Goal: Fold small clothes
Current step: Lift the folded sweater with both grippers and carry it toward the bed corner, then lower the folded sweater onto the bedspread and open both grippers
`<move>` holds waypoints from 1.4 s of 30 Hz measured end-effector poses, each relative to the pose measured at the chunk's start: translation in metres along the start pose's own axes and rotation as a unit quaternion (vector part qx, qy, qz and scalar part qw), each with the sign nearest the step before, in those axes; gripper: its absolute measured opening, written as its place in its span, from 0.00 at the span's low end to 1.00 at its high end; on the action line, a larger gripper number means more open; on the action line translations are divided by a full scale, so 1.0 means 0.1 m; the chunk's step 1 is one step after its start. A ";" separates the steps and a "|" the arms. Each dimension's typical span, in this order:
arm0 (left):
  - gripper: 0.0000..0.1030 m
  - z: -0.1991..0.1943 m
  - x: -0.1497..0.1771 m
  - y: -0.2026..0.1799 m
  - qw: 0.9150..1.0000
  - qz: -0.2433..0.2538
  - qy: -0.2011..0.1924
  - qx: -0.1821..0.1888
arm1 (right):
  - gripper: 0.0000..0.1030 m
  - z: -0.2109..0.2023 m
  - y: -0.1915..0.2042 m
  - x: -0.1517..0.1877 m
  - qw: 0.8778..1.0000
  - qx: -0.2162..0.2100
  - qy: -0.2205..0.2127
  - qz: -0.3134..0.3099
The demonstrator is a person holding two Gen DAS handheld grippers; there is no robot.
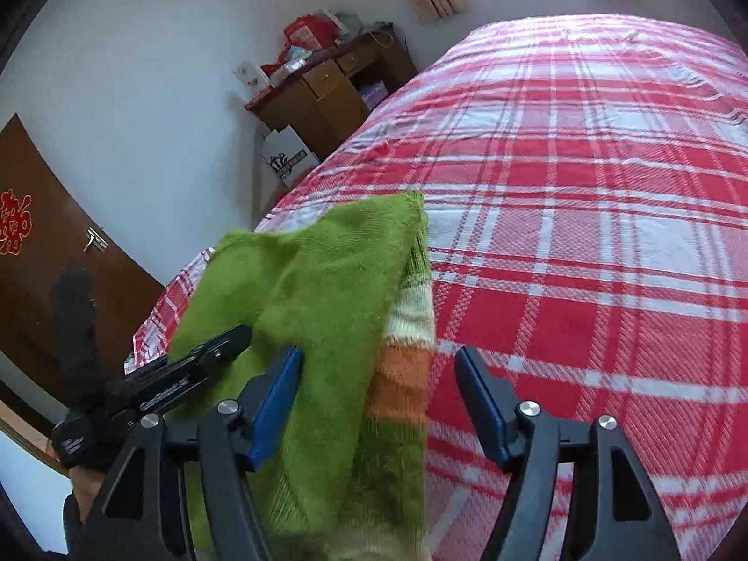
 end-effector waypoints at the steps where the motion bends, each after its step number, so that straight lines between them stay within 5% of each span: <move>1: 0.39 0.00 0.00 0.00 1.000 0.001 -0.001 -0.002 | 0.67 0.08 -0.01 -0.02 1.000 -0.017 0.004 0.008; 4: 0.41 0.02 0.02 0.00 1.000 0.005 -0.006 -0.008 | 0.67 0.29 -0.01 -0.02 0.998 -0.056 0.015 0.032; 8: 0.42 0.02 0.02 0.00 1.000 0.009 -0.009 -0.017 | 0.67 0.43 0.15 -0.01 0.999 -0.019 0.029 -0.025; 9: 0.42 0.02 0.02 0.00 1.000 0.008 -0.008 -0.019 | 0.63 0.46 0.22 0.00 0.998 -0.010 0.041 -0.047; 10: 0.41 0.02 0.02 0.00 1.000 0.008 -0.008 -0.022 | 0.41 0.48 0.32 0.03 0.996 -0.013 0.053 -0.066; 14: 0.33 -0.06 0.00 0.00 1.000 0.007 -0.012 -0.020 | 0.33 0.46 0.51 0.05 0.993 0.003 0.056 -0.099; 29: 0.31 -0.35 -0.64 0.24 0.996 -0.012 -0.081 -0.036 | 0.31 0.29 1.35 -0.51 0.982 -0.033 -0.029 -0.186; 38: 0.30 0.22 -1.05 0.25 0.993 -0.005 -0.096 -0.074 | 0.30 0.82 1.24 -0.95 0.979 -0.012 -0.049 -0.198; 42: 0.33 0.72 -1.04 0.27 0.994 -0.008 -0.055 -0.094 | 0.30 1.20 0.84 -1.06 0.986 0.019 -0.038 -0.164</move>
Point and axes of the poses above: each gripper's, at about its wrist camera, not at the fingertips, and z roughly the way its jaws point, y to its left, x to its underside, the point moved 7 cm from there along z, roughly the way its jaws point, and after that the axes turned 11 degrees about -x, right-handed, at the moved point
